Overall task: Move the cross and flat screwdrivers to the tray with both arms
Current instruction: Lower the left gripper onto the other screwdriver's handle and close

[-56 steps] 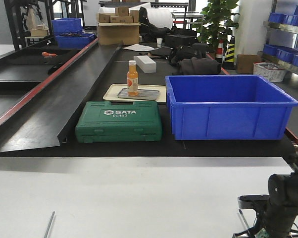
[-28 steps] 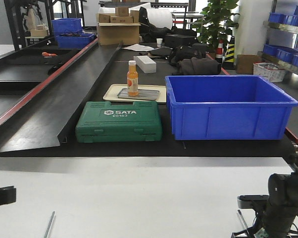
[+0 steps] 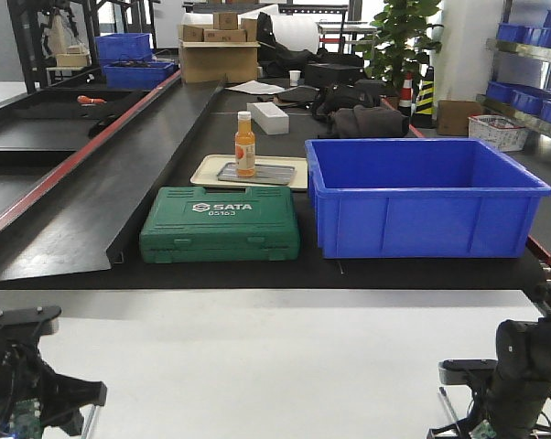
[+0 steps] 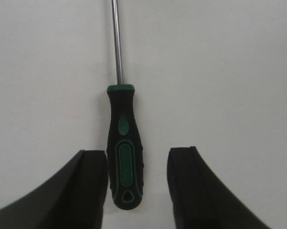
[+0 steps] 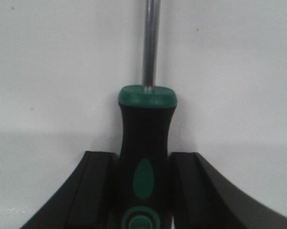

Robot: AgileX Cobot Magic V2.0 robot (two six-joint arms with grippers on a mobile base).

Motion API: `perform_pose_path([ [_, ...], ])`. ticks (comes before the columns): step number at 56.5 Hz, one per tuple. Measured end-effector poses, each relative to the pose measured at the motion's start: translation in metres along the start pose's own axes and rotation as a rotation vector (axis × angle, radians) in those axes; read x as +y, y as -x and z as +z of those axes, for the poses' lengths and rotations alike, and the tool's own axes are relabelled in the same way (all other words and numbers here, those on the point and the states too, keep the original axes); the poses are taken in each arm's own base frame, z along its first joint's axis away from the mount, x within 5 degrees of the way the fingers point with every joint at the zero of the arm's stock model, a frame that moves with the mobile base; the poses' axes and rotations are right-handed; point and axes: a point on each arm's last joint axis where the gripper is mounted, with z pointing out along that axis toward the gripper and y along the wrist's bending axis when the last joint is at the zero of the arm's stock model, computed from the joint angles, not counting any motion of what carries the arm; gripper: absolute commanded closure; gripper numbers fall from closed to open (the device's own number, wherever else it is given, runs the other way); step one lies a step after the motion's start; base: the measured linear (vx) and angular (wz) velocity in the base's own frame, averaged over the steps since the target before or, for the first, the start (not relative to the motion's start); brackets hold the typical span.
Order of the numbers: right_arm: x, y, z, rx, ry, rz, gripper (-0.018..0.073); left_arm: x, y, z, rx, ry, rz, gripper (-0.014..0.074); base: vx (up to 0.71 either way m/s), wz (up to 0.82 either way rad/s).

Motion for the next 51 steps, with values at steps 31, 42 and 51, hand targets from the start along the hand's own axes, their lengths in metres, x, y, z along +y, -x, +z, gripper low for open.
perform_pose_path([
  [31,0.0,0.0,0.0,0.0,0.0,0.0,0.0567,0.006,-0.006,0.067,0.159,0.039,-0.007,0.017,0.0,0.0],
  [42,0.0,0.0,0.0,0.0,0.0,0.0,0.0567,0.008,-0.009,0.079,0.191,0.047,-0.008,0.017,0.0,0.0],
  [51,0.0,0.0,0.0,0.0,0.0,0.0,0.0567,0.009,-0.011,0.088,0.216,0.054,-0.007,0.019,0.0,0.0],
])
